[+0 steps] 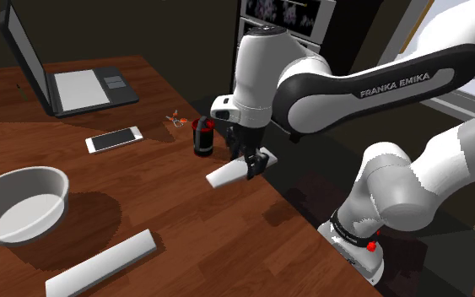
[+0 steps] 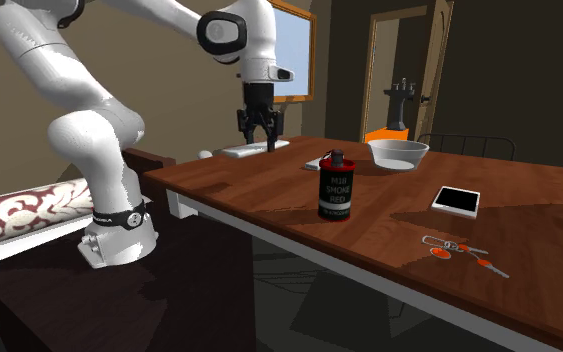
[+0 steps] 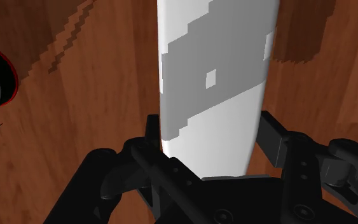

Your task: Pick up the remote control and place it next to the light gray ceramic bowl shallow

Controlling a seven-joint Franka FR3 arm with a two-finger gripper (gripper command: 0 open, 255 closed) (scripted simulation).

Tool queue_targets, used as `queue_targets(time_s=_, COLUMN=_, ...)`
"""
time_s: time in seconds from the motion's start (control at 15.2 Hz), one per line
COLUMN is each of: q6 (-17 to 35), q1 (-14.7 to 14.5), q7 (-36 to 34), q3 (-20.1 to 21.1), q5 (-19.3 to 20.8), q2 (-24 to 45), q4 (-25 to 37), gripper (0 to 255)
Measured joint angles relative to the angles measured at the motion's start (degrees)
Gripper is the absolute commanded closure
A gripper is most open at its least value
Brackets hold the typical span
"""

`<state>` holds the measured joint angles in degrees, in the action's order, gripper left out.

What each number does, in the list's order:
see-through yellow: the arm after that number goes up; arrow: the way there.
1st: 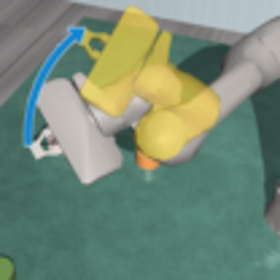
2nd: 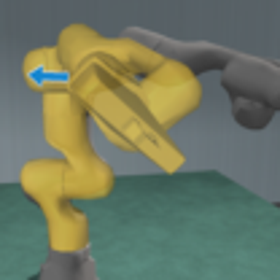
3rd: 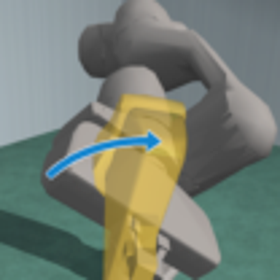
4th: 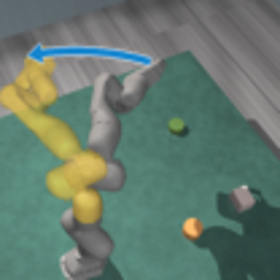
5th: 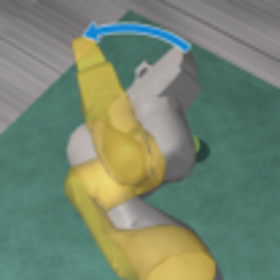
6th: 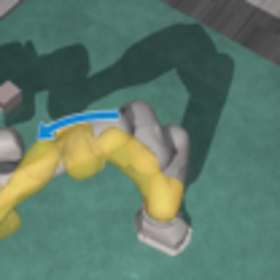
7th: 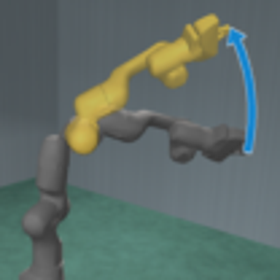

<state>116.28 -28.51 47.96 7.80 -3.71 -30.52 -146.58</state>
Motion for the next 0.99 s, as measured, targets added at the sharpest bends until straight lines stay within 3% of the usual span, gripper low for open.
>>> queue_targets(time_s=0.46, q6=-4.99, q1=0.15, q7=-0.07, q3=-0.2, q5=0.26, q2=-0.03, q4=4.98, gripper=255)
queue_targets(time_s=0.99, q6=-3.72, q1=1.21, q7=-1.75, q3=1.03, q5=2.27, q2=17.56, q4=21.2, gripper=255)
